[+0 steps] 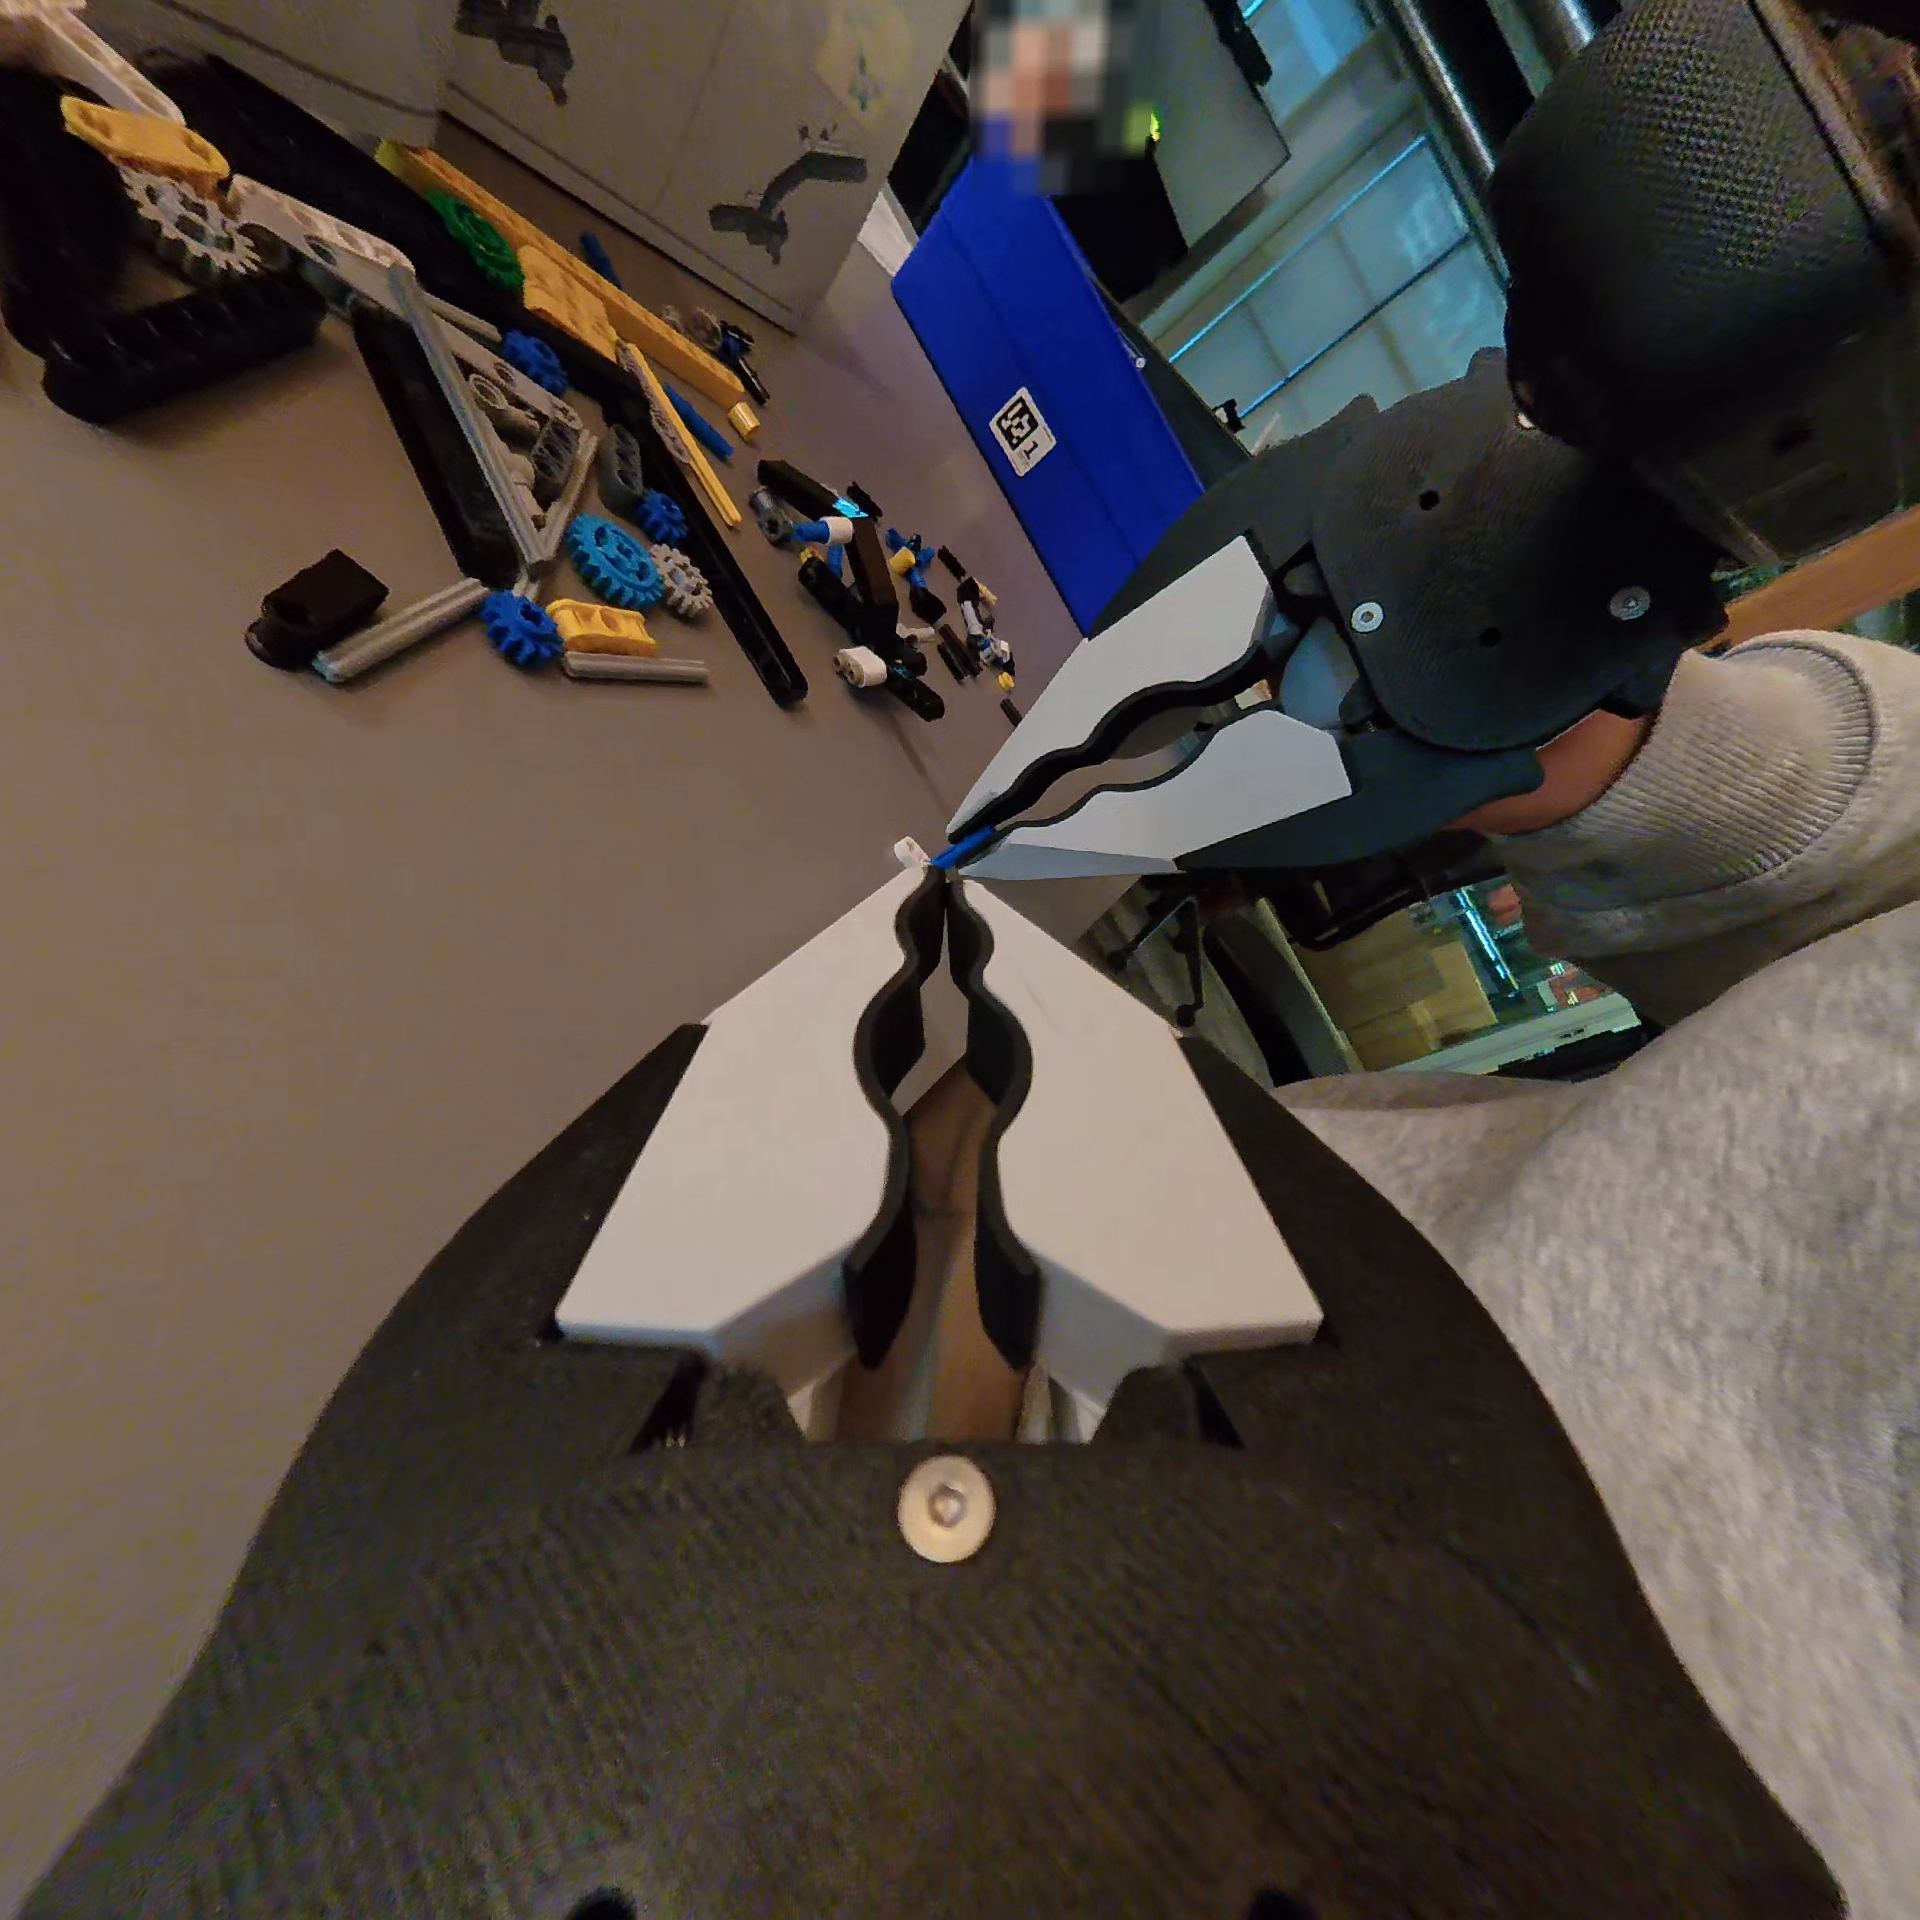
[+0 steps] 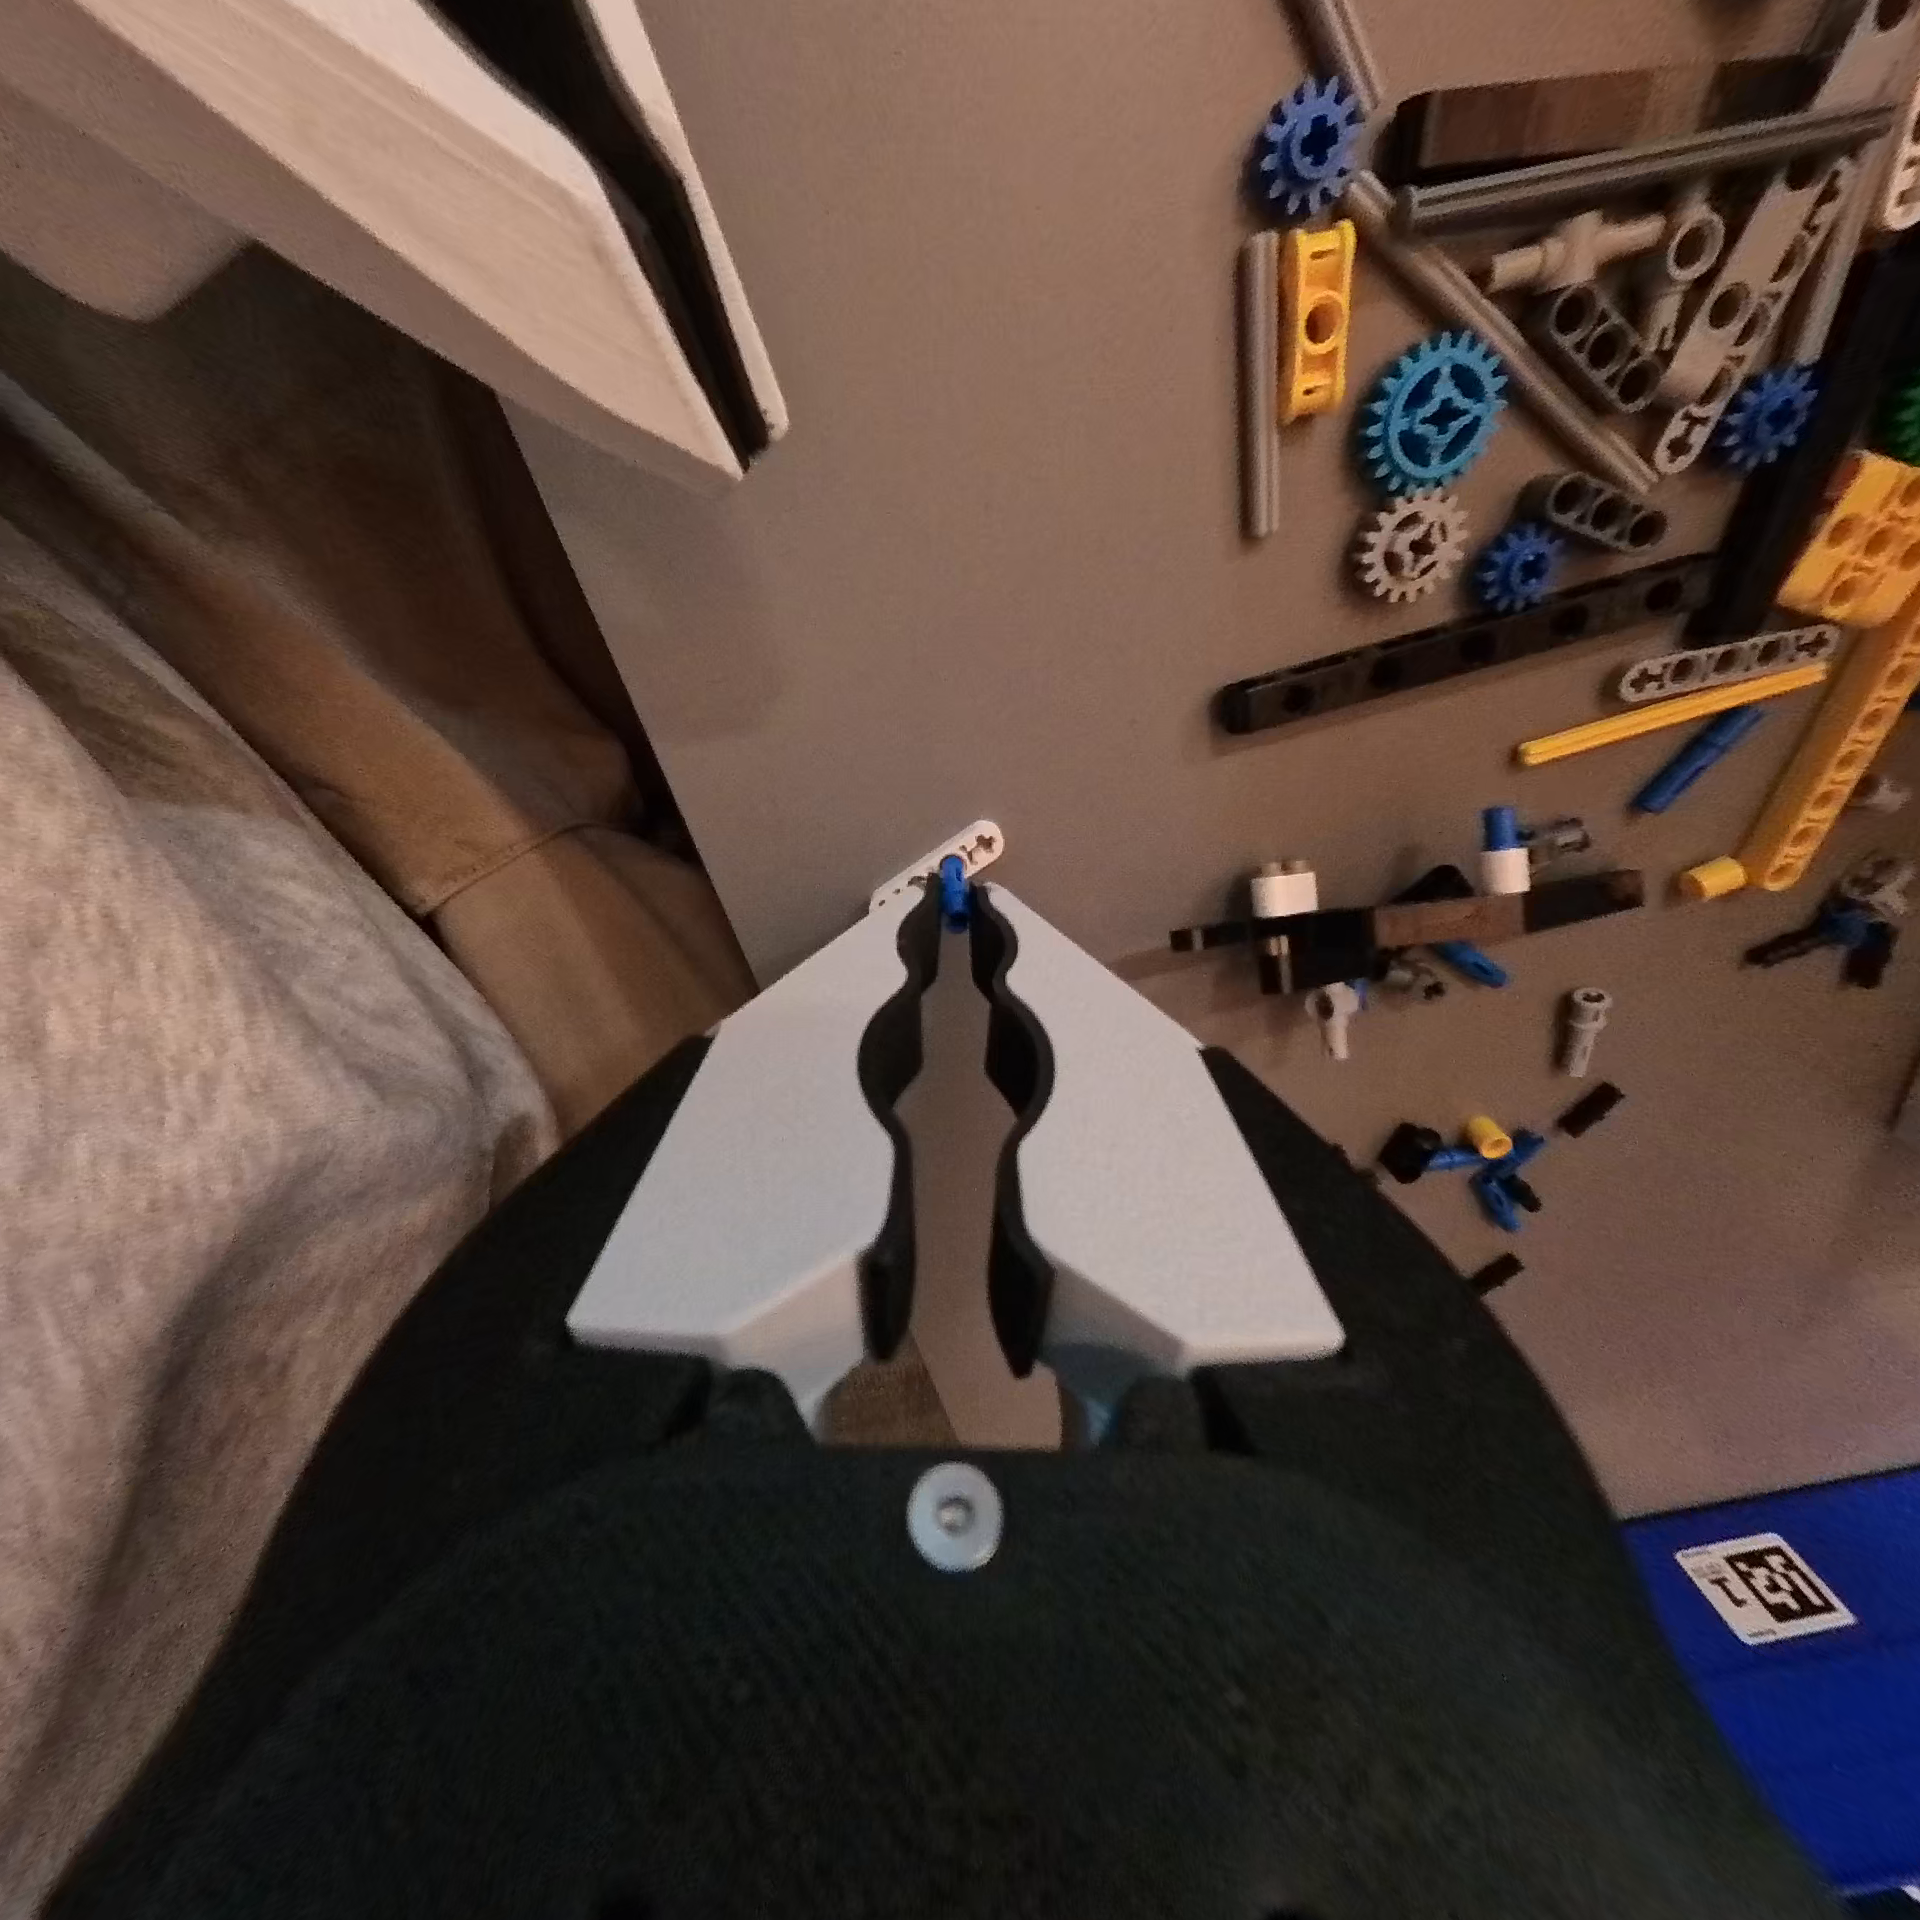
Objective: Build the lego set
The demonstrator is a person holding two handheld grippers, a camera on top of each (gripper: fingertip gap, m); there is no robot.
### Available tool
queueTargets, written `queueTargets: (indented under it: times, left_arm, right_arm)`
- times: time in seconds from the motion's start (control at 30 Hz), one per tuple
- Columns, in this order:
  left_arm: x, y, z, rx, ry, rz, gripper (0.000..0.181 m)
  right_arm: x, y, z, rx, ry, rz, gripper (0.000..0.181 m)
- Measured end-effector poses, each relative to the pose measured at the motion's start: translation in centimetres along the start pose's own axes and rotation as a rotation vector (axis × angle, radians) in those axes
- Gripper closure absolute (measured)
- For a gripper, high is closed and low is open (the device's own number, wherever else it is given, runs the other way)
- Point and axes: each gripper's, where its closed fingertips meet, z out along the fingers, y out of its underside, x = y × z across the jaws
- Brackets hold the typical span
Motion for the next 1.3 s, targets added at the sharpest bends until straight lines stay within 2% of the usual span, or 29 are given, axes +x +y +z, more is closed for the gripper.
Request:
queueTargets:
  times: [0.03, 0.73, 0.83, 0.9, 1.0, 1.2, 1.3]
  left_arm:
    - [0.0, 0.0, 0.0, 0.000, 0.002, -0.001, 0.181]
    - [-0.1, 0.4, 0.0, -0.028, -0.008, 0.023, 0.181]
    - [-0.1, 0.3, 0.0, -0.025, -0.004, 0.021, 0.181]
    - [-0.1, 0.3, -0.1, -0.024, -0.002, 0.019, 0.181]
    - [-0.1, 0.3, -0.1, -0.024, 0.004, 0.015, 0.181]
    - [-0.1, 0.3, 0.0, -0.027, 0.001, 0.017, 0.181]
    - [0.0, 0.4, 0.0, -0.024, -0.003, 0.018, 0.181]
  right_arm:
    - [0.0, 0.0, 0.0, -0.004, 0.002, 0.000, 0.178]
    - [0.0, 0.1, 0.0, -0.018, -0.029, 0.042, 0.178]
    - [0.0, 1.2, 0.6, -0.074, -0.007, 0.008, 0.179]
    - [0.0, 1.2, 1.1, -0.047, 0.036, -0.037, 0.179]
    - [0.5, 1.1, 0.7, -0.048, 0.052, 0.000, 0.179]
    - [0.5, 1.1, -0.2, -0.024, 0.049, 0.031, 0.178]
    - [-0.2, 0.1, -0.5, 0.043, 0.020, 0.042, 0.178]
